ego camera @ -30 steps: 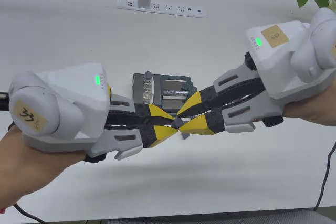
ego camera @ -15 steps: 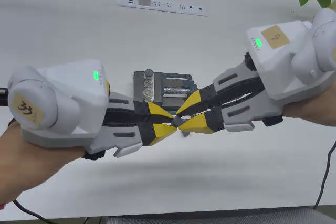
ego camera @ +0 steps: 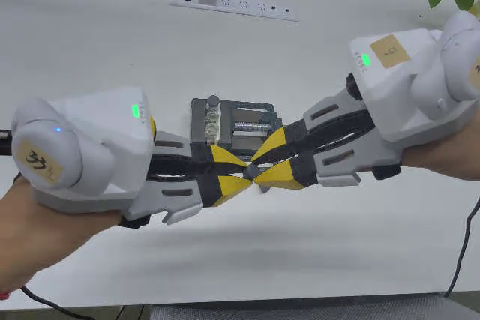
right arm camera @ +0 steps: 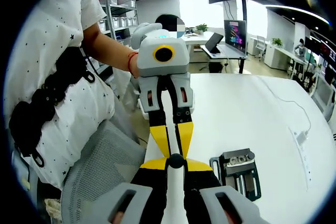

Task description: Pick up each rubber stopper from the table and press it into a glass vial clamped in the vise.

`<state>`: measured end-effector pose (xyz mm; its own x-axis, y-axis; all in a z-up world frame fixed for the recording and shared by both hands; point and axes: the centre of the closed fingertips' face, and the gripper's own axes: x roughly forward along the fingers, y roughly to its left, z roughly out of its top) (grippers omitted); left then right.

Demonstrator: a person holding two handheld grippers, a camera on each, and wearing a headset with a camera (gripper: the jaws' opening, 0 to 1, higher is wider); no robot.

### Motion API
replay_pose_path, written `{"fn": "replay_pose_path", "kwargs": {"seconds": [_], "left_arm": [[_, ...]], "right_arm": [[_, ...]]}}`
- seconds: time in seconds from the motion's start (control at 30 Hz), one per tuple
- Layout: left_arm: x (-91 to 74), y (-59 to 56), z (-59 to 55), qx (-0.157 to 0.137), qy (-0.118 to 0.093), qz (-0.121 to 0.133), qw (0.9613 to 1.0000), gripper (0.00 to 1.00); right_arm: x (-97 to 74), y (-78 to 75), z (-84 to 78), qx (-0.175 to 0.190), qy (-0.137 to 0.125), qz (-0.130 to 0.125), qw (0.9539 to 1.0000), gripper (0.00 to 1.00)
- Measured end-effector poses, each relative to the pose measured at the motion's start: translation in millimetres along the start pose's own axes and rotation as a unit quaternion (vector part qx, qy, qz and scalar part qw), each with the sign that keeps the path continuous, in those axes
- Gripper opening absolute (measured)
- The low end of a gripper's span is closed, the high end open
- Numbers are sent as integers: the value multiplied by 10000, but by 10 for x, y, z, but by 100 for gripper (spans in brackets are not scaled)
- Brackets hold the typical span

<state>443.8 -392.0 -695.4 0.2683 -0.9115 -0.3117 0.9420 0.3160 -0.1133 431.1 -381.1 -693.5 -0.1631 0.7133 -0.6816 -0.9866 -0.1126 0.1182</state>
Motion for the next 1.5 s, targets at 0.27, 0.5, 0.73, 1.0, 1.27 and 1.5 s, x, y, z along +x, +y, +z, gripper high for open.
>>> {"fn": "replay_pose_path", "kwargs": {"seconds": [0.27,0.5,0.73,1.0,1.27,1.5], "left_arm": [[-13,11,-24,-14,-45,65,10000,5],[-64,44,-42,-50,-93,156,9998,12],[-174,149,-110,-173,-152,427,9988,17],[-336,319,-210,-286,-162,765,9965,26],[-468,468,-301,-243,-107,1030,9943,35],[-538,553,-347,-205,-96,1168,9929,41]], "right_arm": [[35,-29,-3,104,40,16,9999,6],[26,-128,52,244,-8,-47,9997,6],[-2,-266,98,344,-27,-177,9992,6],[-5,-495,104,432,111,-437,9980,6],[79,-724,87,549,368,-613,9959,6],[156,-979,51,676,693,-834,9918,6]]}}
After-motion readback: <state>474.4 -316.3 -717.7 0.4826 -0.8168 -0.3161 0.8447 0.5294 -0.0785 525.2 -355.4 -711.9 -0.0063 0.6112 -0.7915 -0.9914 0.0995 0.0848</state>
